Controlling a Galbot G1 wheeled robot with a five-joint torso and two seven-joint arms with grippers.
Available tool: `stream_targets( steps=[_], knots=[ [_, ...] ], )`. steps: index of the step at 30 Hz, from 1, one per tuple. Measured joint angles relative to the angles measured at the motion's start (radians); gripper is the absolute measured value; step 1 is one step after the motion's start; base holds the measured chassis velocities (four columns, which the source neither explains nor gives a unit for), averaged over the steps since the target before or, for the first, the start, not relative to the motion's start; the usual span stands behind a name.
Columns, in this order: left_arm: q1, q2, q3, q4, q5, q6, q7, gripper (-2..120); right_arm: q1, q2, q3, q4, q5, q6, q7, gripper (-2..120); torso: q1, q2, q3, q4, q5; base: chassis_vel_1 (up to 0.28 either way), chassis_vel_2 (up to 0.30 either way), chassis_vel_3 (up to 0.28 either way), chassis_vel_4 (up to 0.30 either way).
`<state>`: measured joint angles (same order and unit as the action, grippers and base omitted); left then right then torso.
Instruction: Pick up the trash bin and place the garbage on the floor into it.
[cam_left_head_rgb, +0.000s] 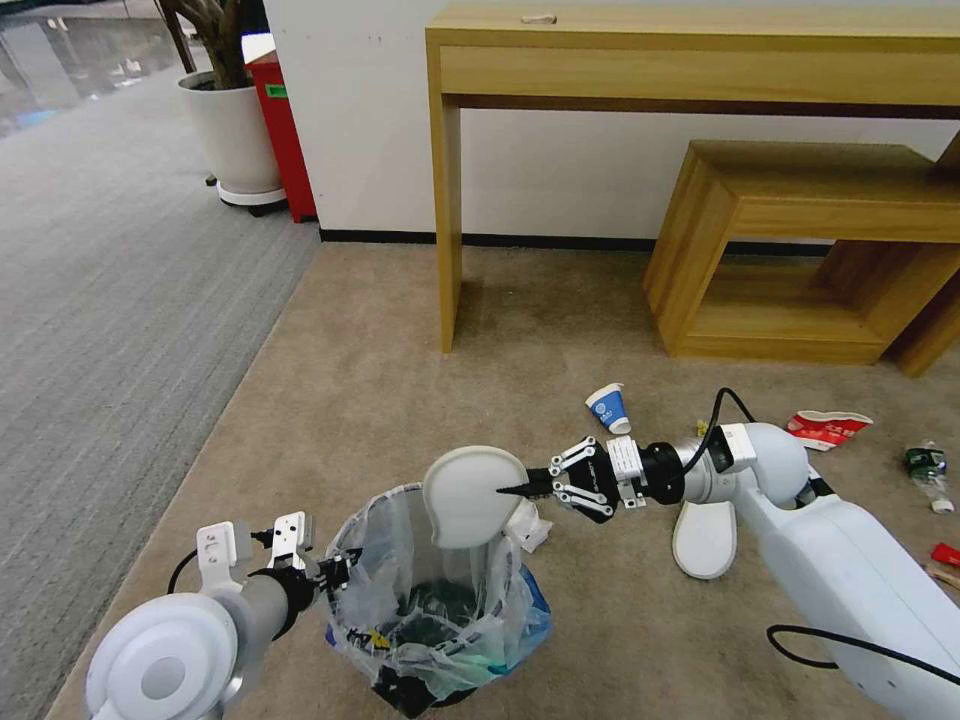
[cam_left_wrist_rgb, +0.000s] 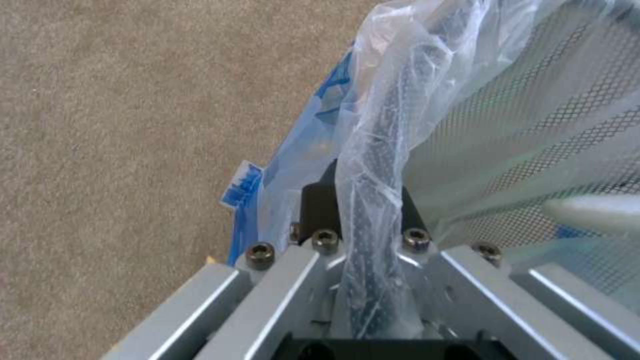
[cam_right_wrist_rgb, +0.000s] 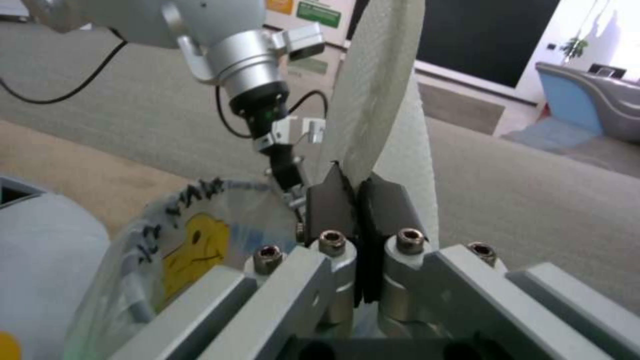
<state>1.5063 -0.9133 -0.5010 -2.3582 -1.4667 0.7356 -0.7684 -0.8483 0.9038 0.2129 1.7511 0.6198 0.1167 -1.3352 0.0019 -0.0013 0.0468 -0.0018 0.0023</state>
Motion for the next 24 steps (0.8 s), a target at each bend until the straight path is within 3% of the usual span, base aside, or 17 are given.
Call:
stream_targets(
  steps=[10, 24],
  knots=[
    [-0.001, 0.007, -0.001, -0.002, 0.000, 0.000, 0.006, 1, -0.038, -0.006, 0.006, 0.017, 0.004, -0.001, 0.006, 2, 0.000, 0.000, 0.000, 0.0000, 0.0000, 0.000, 0.000, 0.000, 0.000],
    [0.001, 0.006, -0.002, -0.012, 0.003, 0.000, 0.010, 1, -0.076, -0.014, 0.018, 0.049, 0.066, -0.013, 0.089, 51, 0.000, 0.000, 0.000, 0.0000, 0.0000, 0.000, 0.000, 0.000, 0.000]
  ],
)
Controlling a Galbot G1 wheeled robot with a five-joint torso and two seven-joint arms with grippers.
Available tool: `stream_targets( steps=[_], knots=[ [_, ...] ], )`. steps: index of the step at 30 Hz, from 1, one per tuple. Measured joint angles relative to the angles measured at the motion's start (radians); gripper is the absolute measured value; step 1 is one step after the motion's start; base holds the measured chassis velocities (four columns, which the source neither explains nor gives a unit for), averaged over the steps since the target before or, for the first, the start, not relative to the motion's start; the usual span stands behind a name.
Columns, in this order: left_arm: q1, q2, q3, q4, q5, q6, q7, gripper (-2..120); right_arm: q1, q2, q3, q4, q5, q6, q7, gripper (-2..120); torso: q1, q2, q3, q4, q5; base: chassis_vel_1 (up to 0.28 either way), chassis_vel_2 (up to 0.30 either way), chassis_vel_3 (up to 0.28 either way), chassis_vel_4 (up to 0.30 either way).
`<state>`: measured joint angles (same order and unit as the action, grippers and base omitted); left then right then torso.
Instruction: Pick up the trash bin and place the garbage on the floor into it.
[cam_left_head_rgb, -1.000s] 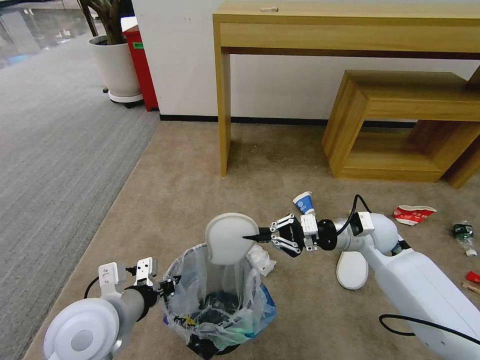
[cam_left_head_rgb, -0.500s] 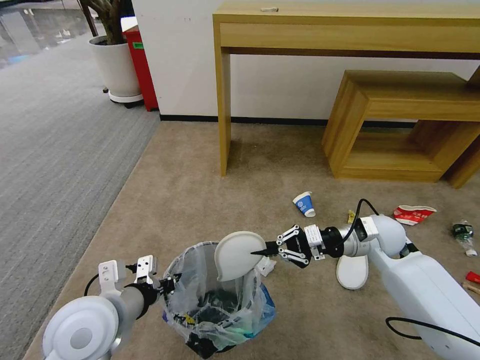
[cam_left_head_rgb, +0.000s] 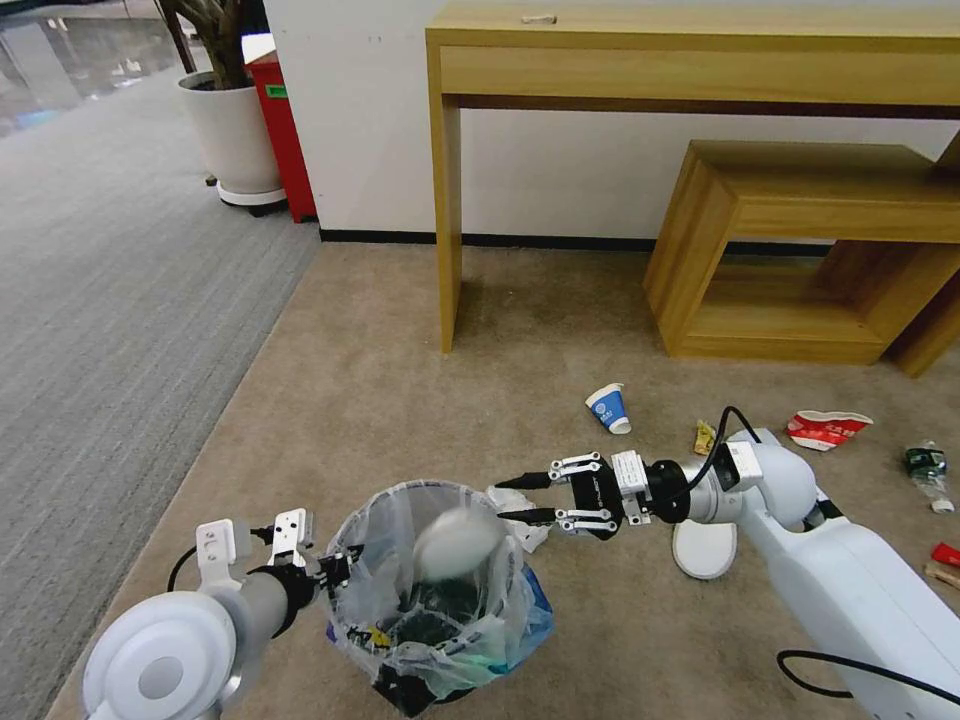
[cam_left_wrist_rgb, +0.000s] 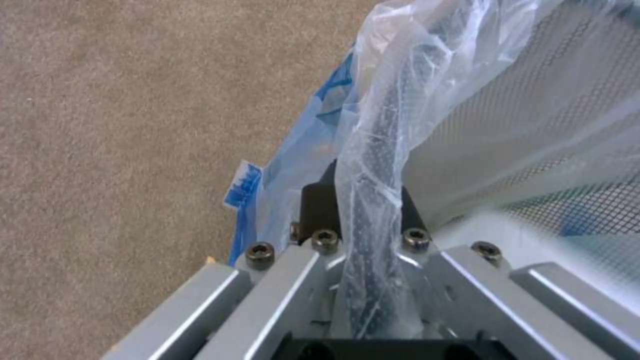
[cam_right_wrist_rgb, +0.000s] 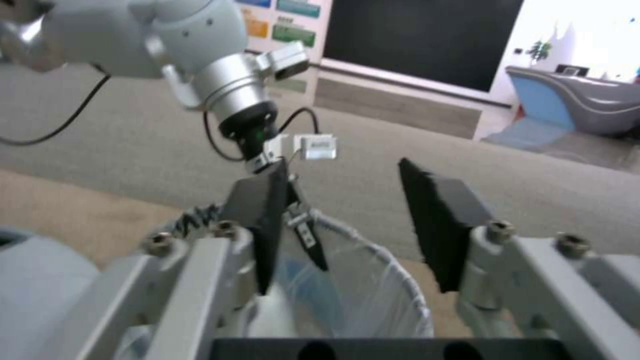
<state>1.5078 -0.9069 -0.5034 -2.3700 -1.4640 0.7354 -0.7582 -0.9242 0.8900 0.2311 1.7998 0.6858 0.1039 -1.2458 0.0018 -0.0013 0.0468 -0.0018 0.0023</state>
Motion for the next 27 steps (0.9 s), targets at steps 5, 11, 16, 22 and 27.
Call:
stream_targets(
  steps=[5, 11, 16, 22, 27],
  knots=[
    [0.005, -0.006, -0.003, -0.005, 0.002, 0.000, 0.003, 1, -0.013, 0.000, -0.002, 0.013, 0.072, 0.000, 0.070, 69, 0.000, 0.000, 0.000, 0.0000, -0.0001, 0.000, 0.000, 0.000, 0.000],
    [0.011, -0.013, -0.024, -0.011, 0.004, 0.000, 0.004, 1, -0.041, 0.000, 0.003, 0.038, 0.197, 0.002, 0.179, 91, 0.000, 0.000, 0.000, 0.0001, 0.0000, 0.000, 0.000, 0.000, 0.000],
    [0.016, -0.005, -0.083, -0.013, 0.000, 0.000, 0.003, 1, -0.101, -0.020, 0.055, 0.097, 0.257, -0.046, 0.425, 100, 0.000, 0.000, 0.000, 0.0001, 0.0000, 0.000, 0.000, 0.000, 0.000],
    [0.019, 0.010, -0.200, 0.002, -0.001, 0.000, -0.001, 1, -0.195, -0.048, 0.157, 0.169, 0.212, -0.155, 0.738, 100, 0.000, 0.000, 0.000, 0.0000, -0.0002, 0.000, 0.000, 0.000, 0.000],
    [0.015, -0.038, -0.308, 0.004, -0.047, 0.000, -0.027, 1, -0.277, -0.014, 0.208, 0.176, 0.120, -0.179, 0.968, 100, 0.000, 0.000, 0.000, 0.0000, -0.0002, 0.000, 0.000, 0.000, 0.000]
  ],
)
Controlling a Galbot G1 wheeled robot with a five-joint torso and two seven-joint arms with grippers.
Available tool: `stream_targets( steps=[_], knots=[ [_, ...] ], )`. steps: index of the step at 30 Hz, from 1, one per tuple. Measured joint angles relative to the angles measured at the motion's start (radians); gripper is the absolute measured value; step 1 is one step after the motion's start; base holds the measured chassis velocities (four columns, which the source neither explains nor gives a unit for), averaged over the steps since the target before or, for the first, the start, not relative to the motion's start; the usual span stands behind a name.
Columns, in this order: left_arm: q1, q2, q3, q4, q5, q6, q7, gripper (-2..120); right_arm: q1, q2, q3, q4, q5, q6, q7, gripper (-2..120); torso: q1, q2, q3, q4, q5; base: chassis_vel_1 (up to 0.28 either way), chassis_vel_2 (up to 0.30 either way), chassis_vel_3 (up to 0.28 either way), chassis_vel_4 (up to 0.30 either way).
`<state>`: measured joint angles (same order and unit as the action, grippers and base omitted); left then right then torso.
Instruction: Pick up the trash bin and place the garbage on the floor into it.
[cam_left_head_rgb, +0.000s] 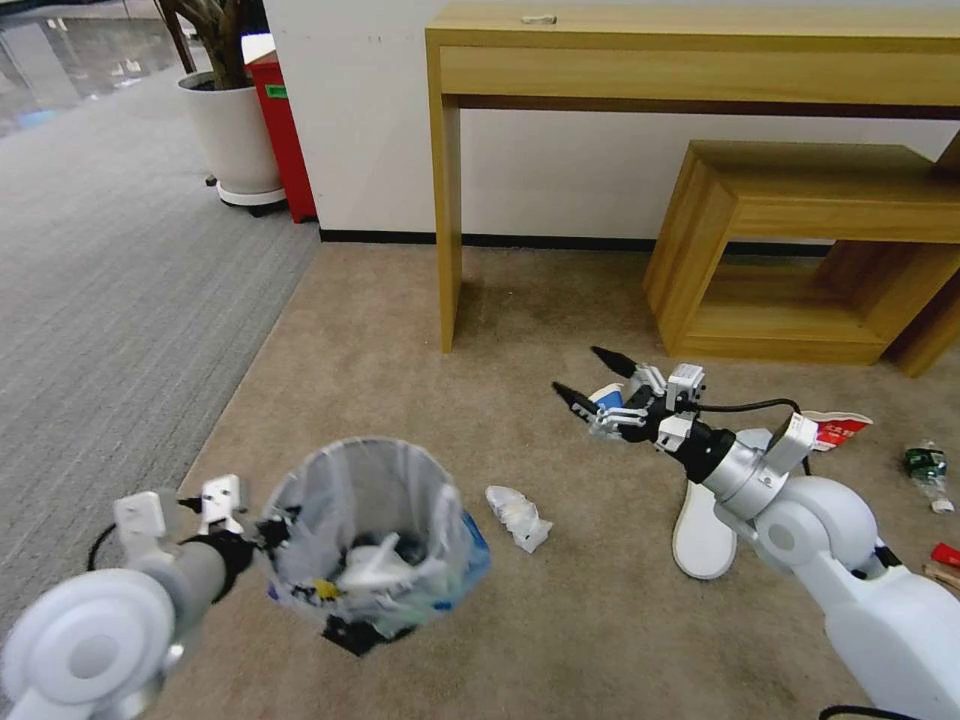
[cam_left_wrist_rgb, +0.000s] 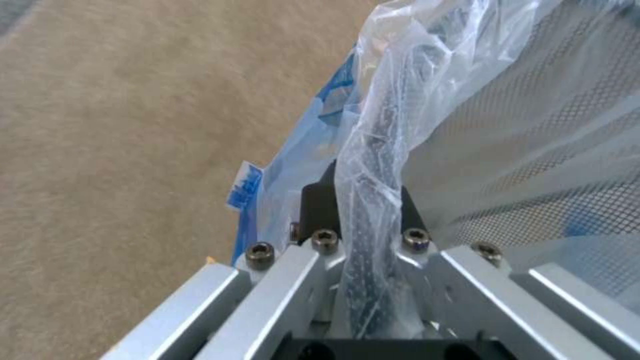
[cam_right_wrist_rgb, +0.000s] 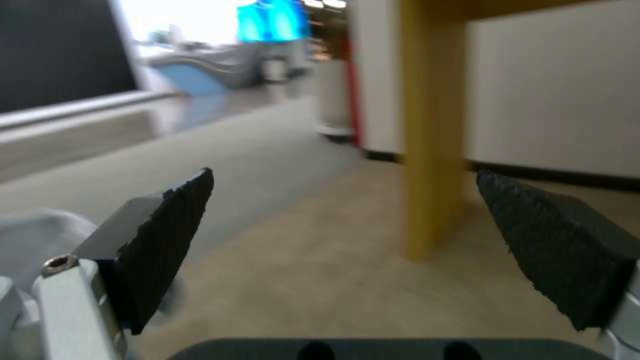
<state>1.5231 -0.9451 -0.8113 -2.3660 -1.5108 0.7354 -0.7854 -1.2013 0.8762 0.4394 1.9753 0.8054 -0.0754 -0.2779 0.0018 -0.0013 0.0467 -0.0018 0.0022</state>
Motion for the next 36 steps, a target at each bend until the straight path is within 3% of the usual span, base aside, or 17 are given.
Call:
stream_targets(
  steps=[1, 3, 7, 9, 14, 20, 36],
  knots=[
    [0.000, 0.000, 0.000, 0.000, 0.000, 0.000, 0.000, 1, 0.000, 0.000, 0.000, 0.000, 0.000, 0.000, 0.000, 100, 0.000, 0.000, 0.000, 0.0000, 0.0000, 0.000, 0.000, 0.000, 0.000],
    [-0.009, -0.024, -0.051, 0.009, -0.066, 0.000, -0.100, 1, -0.048, 0.033, 0.026, -0.016, -0.073, 0.024, 0.097, 100, 0.000, 0.000, 0.000, 0.0000, 0.0000, 0.000, 0.000, 0.000, 0.000],
    [-0.010, -0.040, -0.094, 0.018, -0.096, 0.000, -0.135, 1, -0.082, 0.064, 0.044, -0.027, -0.129, 0.067, 0.151, 100, 0.000, 0.000, 0.000, 0.0000, 0.0000, 0.000, 0.000, 0.000, 0.000],
    [-0.005, -0.059, -0.146, 0.027, -0.113, 0.000, -0.151, 1, -0.116, 0.109, 0.059, -0.037, -0.196, 0.131, 0.204, 100, 0.000, 0.000, 0.000, 0.0000, 0.0000, 0.000, 0.000, 0.000, 0.000],
    [0.006, -0.080, -0.205, 0.035, -0.116, 0.000, -0.156, 1, -0.163, 0.203, 0.089, -0.038, -0.263, 0.172, 0.217, 100, 0.000, 0.000, 0.000, 0.0001, 0.0001, 0.000, 0.000, 0.000, 0.000],
    [0.013, -0.087, -0.207, 0.037, -0.070, 0.000, -0.156, 1, -0.195, 0.255, 0.102, -0.051, -0.294, 0.204, 0.213, 100, 0.000, 0.000, 0.000, 0.0000, 0.0000, 0.000, 0.000, 0.000, 0.000],
    [0.011, -0.095, -0.171, 0.029, -0.032, 0.000, -0.154, 1, -0.218, 0.259, 0.103, -0.066, -0.302, 0.228, 0.181, 100, 0.000, 0.000, 0.000, 0.0000, 0.0001, 0.000, 0.000, 0.000, 0.000]
  ],
)
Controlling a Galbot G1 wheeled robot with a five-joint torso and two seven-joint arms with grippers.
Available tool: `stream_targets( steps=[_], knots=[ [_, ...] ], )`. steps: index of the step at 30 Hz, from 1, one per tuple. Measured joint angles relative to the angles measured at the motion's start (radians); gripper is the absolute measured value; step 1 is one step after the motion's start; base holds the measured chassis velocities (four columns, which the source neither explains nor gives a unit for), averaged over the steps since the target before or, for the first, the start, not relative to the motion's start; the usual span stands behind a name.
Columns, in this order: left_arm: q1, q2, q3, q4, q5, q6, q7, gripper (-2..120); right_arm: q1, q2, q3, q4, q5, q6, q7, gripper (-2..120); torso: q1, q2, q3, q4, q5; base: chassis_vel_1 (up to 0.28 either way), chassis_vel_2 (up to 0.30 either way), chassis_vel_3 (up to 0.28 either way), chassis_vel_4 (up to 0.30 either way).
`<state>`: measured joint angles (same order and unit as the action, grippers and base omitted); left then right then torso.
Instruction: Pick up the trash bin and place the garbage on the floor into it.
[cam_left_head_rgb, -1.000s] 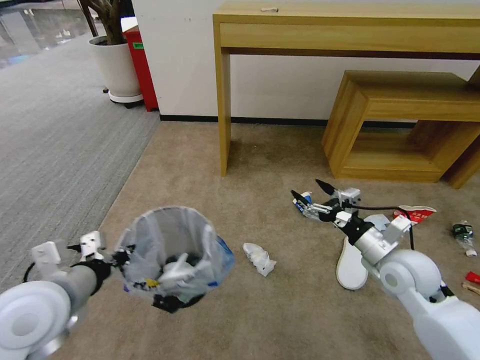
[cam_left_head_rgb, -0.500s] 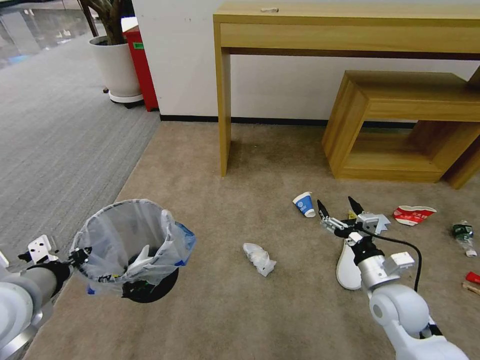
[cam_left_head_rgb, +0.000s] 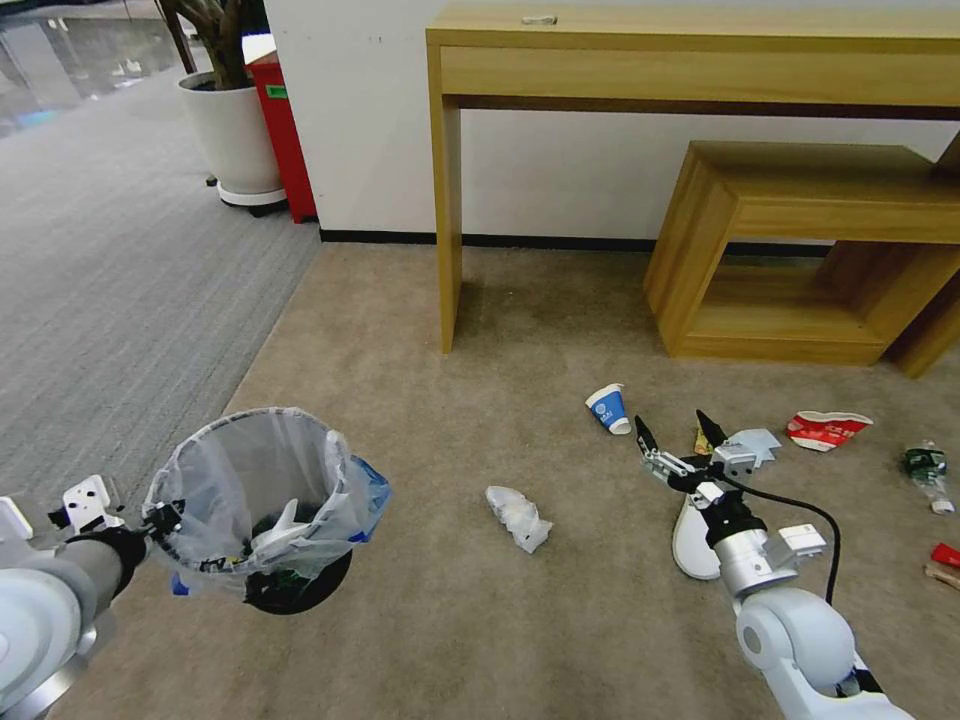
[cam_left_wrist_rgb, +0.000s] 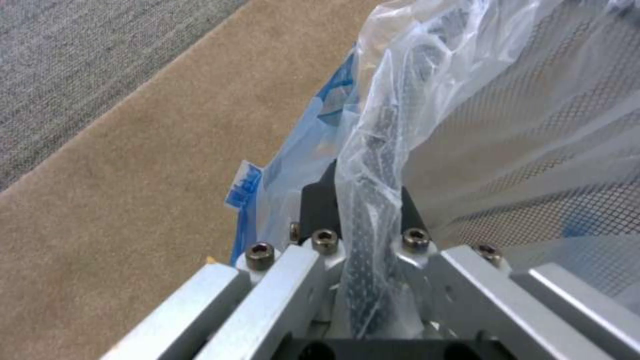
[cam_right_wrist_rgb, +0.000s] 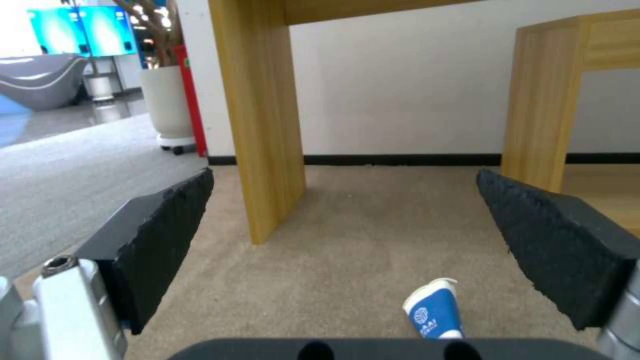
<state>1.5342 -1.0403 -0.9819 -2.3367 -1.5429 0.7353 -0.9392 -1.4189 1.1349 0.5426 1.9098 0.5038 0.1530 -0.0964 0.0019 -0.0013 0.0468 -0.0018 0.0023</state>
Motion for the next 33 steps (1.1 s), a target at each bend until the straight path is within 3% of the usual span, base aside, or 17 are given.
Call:
stream_targets(
  steps=[27, 32, 33],
  knots=[
    [-0.008, 0.023, -0.012, 0.002, -0.008, 0.000, 0.018, 1, 0.011, -0.015, -0.023, -0.030, -0.021, 0.051, -0.028, 100, 0.000, 0.000, 0.000, 0.0000, 0.0000, -0.052, 0.055, 0.054, -0.052],
    [-0.008, 0.032, -0.015, 0.000, -0.017, 0.000, 0.019, 1, 0.025, -0.044, -0.049, -0.030, -0.032, 0.010, -0.044, 100, 0.000, 0.000, 0.000, 0.0000, 0.0000, 0.000, 0.000, 0.000, 0.000],
    [-0.008, 0.036, -0.017, -0.001, -0.018, 0.000, 0.019, 1, 0.033, -0.061, -0.062, -0.029, -0.037, -0.043, -0.056, 100, 0.000, 0.000, 0.000, 0.0000, 0.0000, 0.000, 0.000, 0.000, 0.000]
  ],
)
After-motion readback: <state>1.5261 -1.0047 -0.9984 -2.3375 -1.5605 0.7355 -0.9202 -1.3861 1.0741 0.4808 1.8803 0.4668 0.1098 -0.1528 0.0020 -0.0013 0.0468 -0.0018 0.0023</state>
